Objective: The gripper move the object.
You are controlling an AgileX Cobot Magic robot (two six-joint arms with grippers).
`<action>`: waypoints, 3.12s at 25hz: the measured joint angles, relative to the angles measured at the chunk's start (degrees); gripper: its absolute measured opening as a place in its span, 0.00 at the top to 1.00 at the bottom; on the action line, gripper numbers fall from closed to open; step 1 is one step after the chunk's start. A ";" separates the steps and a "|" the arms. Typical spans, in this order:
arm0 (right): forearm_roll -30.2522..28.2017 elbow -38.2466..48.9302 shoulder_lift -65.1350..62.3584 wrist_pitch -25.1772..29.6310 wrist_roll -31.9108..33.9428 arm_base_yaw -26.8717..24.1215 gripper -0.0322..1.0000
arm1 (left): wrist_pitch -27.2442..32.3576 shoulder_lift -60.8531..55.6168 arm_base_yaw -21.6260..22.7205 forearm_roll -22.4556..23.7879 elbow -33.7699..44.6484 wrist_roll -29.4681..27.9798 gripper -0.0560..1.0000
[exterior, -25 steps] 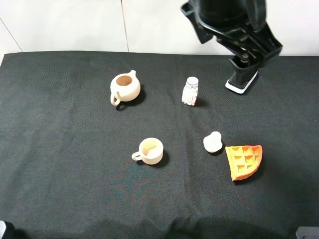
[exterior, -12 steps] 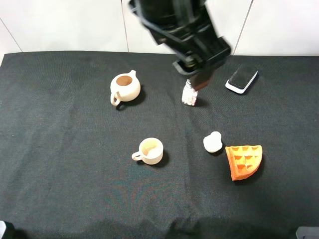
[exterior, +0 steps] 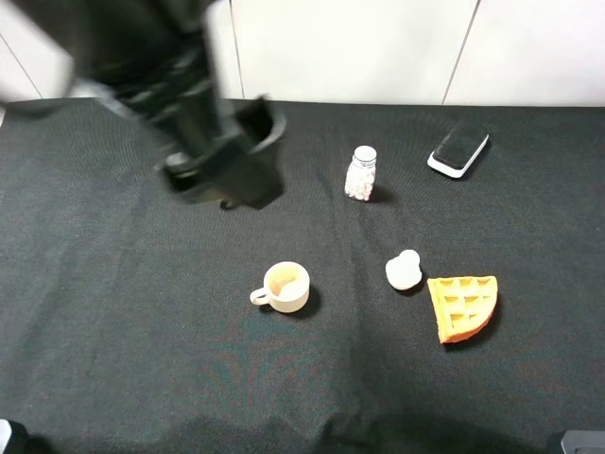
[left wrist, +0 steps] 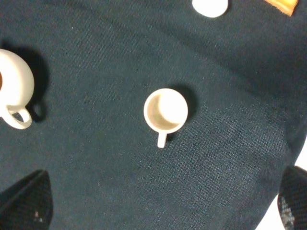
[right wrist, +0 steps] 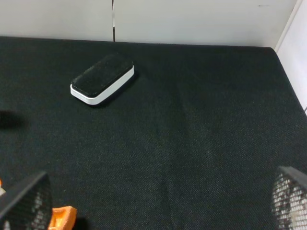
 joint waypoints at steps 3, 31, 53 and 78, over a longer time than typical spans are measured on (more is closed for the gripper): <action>0.00 0.00 0.00 0.00 0.00 0.00 0.30 | 0.11 -5.17 0.00 -0.11 4.61 0.24 0.01; 0.00 0.00 0.00 0.00 0.00 0.00 0.30 | 2.36 -37.55 2.83 8.26 23.22 3.09 0.01; 0.00 0.00 0.00 0.00 0.00 0.00 0.30 | 0.59 -70.37 52.24 -7.67 45.22 12.43 0.01; 0.00 0.00 0.00 0.00 0.00 0.00 0.30 | 0.89 -76.94 62.04 -10.84 45.27 20.49 0.01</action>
